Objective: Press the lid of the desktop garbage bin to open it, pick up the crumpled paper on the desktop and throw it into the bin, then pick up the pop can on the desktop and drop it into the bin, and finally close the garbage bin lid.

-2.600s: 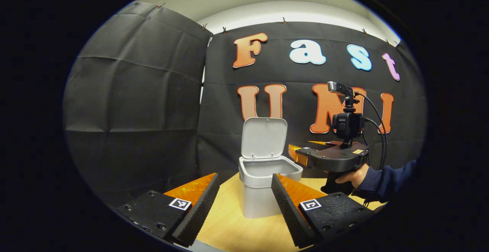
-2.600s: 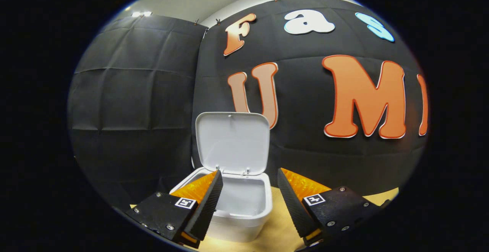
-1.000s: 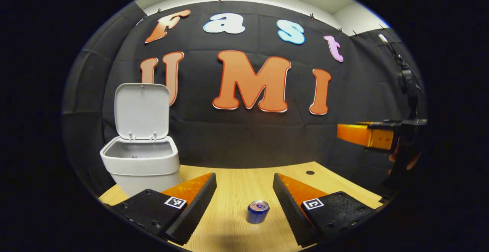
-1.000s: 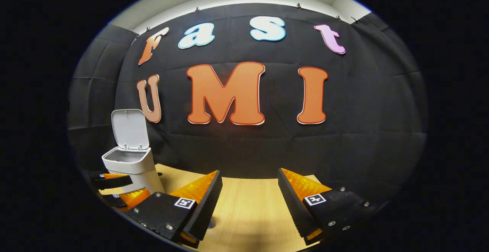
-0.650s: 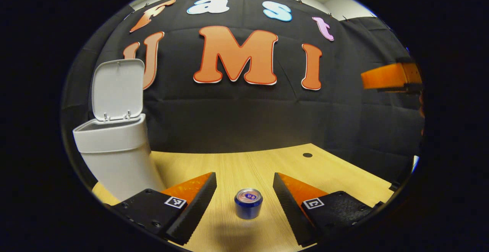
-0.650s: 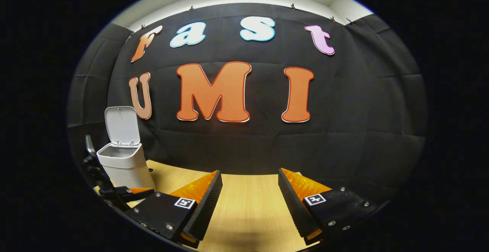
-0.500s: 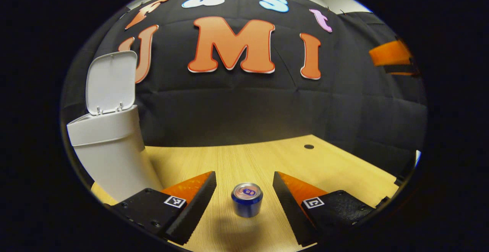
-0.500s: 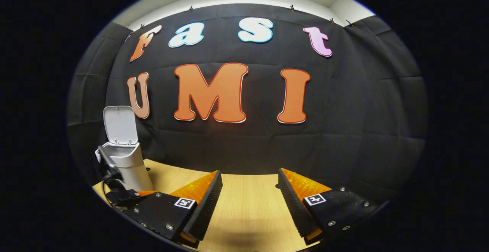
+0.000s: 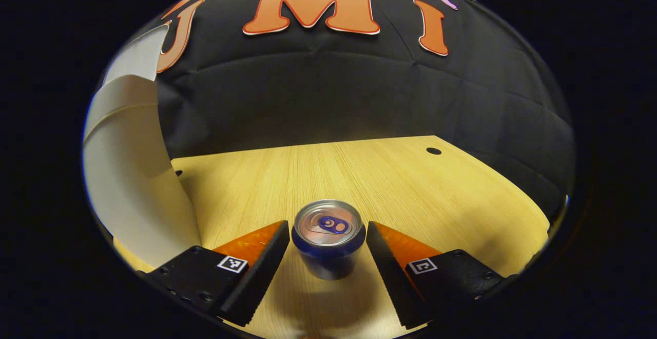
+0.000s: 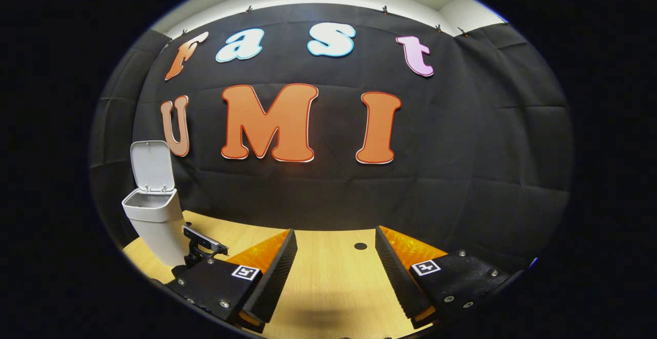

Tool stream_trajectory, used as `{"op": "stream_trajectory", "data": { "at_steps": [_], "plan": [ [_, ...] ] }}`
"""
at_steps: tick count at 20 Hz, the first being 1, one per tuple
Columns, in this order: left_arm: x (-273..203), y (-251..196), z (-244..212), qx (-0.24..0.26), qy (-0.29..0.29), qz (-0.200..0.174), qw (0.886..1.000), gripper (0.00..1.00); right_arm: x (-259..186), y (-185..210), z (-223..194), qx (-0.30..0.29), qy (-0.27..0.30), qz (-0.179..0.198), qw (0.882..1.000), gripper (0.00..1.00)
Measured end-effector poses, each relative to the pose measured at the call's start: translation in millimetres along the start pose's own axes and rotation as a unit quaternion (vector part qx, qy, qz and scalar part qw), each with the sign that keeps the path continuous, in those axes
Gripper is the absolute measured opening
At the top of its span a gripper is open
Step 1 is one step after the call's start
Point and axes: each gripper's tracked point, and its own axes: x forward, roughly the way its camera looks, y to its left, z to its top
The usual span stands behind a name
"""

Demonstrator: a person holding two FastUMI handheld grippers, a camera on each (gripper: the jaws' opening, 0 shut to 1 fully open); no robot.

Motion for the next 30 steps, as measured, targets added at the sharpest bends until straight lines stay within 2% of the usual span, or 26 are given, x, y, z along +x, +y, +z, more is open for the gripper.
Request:
{"op": "stream_trajectory", "data": {
  "at_steps": [1,7,8,9,11,16,21,25,30],
  "plan": [
    [5,-1,-3,-0.004,0.006,-0.002,1.0,0.97,-1,-3,-2,-0.001,0.0,-0.003,1.0,0.92],
    [27,-3,-33,-0.026,0.045,-0.008,0.999,0.97,-3,-2,-2,-0.01,0.004,-0.005,1.0,0.92],
    [28,-3,-32,-0.026,0.044,-0.005,0.999,0.94,-3,-2,-2,-0.011,0.004,-0.006,1.0,0.92],
    [26,-6,-31,-0.025,0.045,-0.009,0.999,0.86,-4,0,-3,-0.011,0.005,-0.005,1.0,0.92],
    [22,-3,-25,-0.014,0.042,-0.011,0.999,0.85,-4,1,-2,-0.009,0.004,-0.005,1.0,0.92],
    [-6,-6,11,0.015,0.006,-0.019,1.0,0.83,-4,7,-3,-0.005,0.0,-0.002,1.0,0.92],
    [-49,0,63,0.008,-0.044,-0.019,0.999,0.82,-4,21,-4,0.006,-0.003,0.009,1.0,0.92],
    [-98,9,112,0.002,-0.111,-0.012,0.994,0.81,-3,33,-6,0.008,-0.005,0.022,1.0,0.92],
    [-154,35,161,-0.014,-0.156,0.012,0.988,0.8,0,53,-6,0.013,-0.009,0.05,0.999,0.92]
  ]
}}
